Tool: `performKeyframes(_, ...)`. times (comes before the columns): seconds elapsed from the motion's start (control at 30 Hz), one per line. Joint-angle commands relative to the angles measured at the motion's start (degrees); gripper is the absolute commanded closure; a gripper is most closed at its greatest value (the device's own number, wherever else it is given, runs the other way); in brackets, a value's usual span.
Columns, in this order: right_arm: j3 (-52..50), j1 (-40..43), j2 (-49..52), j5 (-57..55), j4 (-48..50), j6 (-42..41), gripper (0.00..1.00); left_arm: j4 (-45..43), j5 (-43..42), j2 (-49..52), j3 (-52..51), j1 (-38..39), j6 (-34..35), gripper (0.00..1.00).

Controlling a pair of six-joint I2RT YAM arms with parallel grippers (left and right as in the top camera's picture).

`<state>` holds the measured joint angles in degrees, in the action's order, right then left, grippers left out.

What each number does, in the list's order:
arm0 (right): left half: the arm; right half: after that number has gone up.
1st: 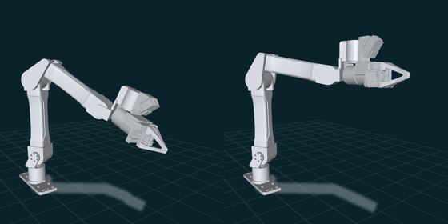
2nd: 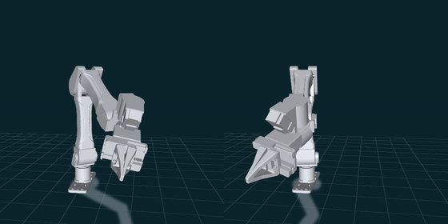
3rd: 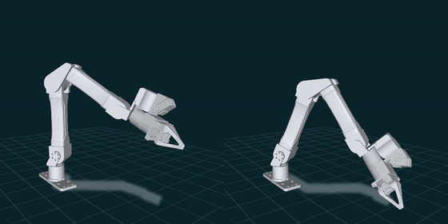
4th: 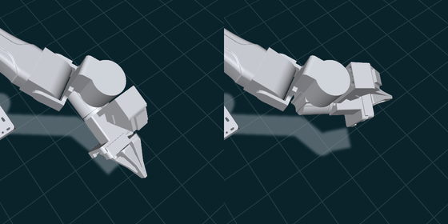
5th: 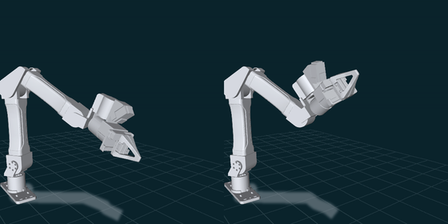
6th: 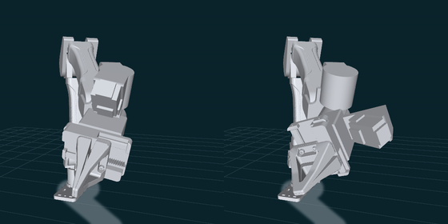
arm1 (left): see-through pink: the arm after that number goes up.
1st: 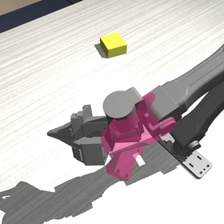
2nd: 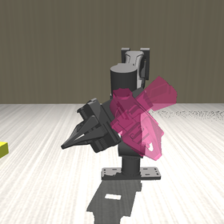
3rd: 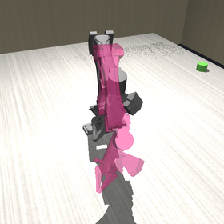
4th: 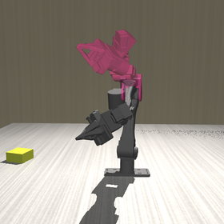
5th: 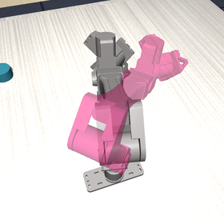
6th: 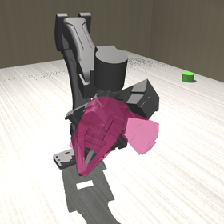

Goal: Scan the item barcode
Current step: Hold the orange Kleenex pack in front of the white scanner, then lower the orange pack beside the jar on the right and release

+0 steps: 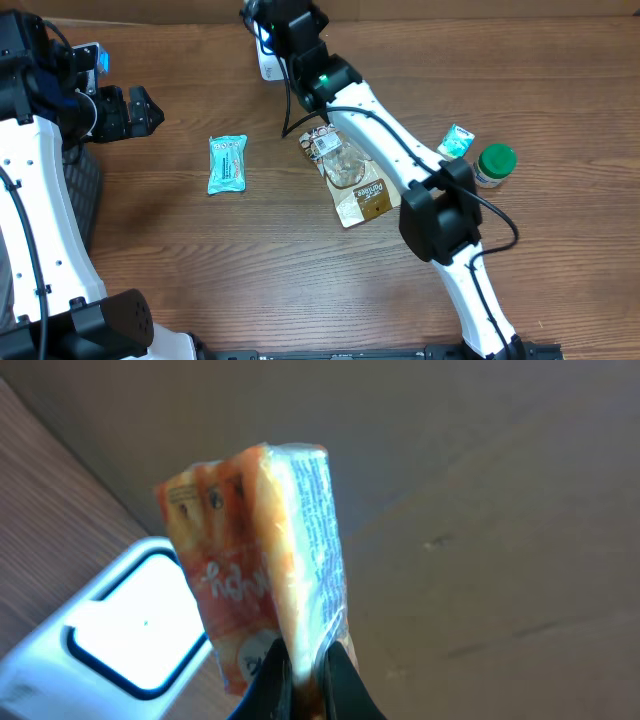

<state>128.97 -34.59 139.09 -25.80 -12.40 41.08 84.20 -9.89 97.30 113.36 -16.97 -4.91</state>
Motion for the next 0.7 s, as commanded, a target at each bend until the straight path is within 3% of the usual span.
performKeyframes(0.0,0.5,0.2,3.4,-2.1,4.0,9.6,0.96,-0.1,-0.7,-0.2,0.7,0.2,-1.1,0.0)
performKeyframes(0.13,0.4,0.2,7.0,-1.5,7.3,13.4,0.96,-0.1,-0.7,-0.2,0.7,0.2,-1.1,0.01)
performKeyframes(0.67,0.4,0.2,10.0,0.6,11.5,10.8,0.96,-0.1,-0.7,-0.2,0.7,0.2,-1.1,0.01)
